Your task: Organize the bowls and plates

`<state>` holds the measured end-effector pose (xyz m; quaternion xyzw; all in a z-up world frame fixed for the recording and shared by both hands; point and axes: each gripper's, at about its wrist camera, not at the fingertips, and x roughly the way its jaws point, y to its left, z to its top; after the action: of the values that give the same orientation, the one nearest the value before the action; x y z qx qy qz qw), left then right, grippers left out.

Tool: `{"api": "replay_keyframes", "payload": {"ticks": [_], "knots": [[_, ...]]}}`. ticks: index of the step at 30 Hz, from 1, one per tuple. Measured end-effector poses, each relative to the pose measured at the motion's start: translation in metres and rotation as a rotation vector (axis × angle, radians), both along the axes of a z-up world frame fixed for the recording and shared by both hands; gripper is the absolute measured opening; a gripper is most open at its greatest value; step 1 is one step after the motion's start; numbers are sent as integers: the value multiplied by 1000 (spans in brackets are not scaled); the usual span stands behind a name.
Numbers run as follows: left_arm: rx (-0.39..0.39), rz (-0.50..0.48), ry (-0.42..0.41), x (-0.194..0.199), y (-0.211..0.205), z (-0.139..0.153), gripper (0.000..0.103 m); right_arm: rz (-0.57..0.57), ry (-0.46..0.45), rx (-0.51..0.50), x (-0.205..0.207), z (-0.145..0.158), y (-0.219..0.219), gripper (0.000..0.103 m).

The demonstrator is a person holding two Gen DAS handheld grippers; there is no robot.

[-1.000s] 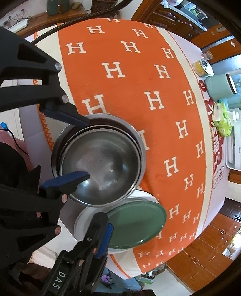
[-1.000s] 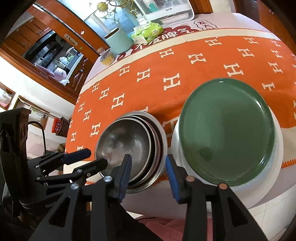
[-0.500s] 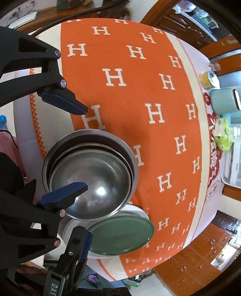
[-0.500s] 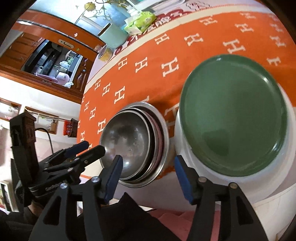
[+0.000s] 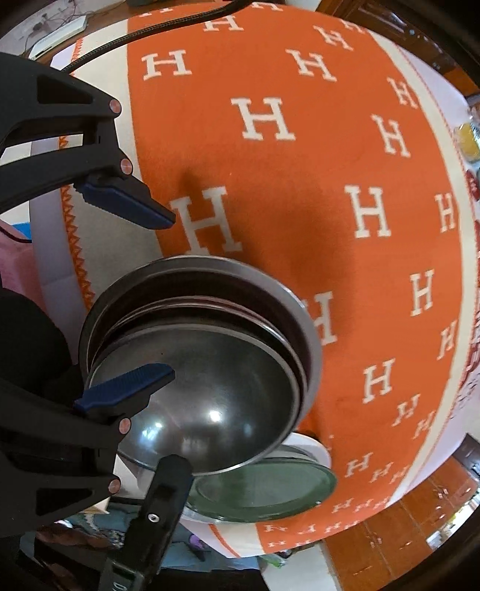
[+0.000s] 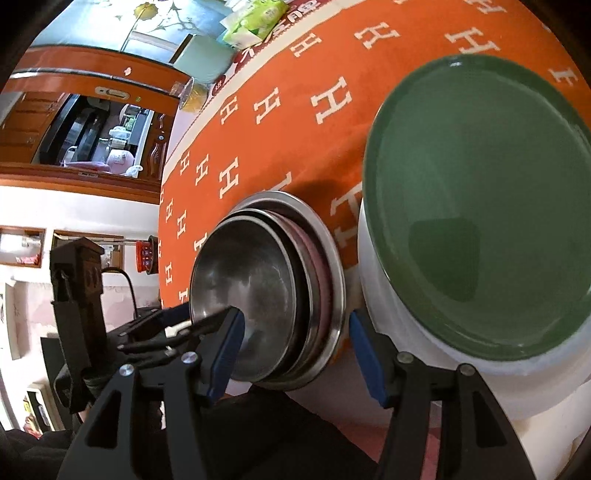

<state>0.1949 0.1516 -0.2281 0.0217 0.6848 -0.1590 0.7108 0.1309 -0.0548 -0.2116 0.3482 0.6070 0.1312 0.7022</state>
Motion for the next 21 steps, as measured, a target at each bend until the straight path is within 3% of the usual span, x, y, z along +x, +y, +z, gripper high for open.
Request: {"api": "replay_keyframes", "payload": {"ticks": [10,14,21], "knots": [[-46,-76,57,9,-15,-17,73,-33,38,36,14,-14,4,60],[-64,-88,77,15,-20,-23,61,-48,49,41,18,-17,4,60],[-90,-67,92,25,-16,-24,53,-79,68,39,16,-20,-1,51]]}}
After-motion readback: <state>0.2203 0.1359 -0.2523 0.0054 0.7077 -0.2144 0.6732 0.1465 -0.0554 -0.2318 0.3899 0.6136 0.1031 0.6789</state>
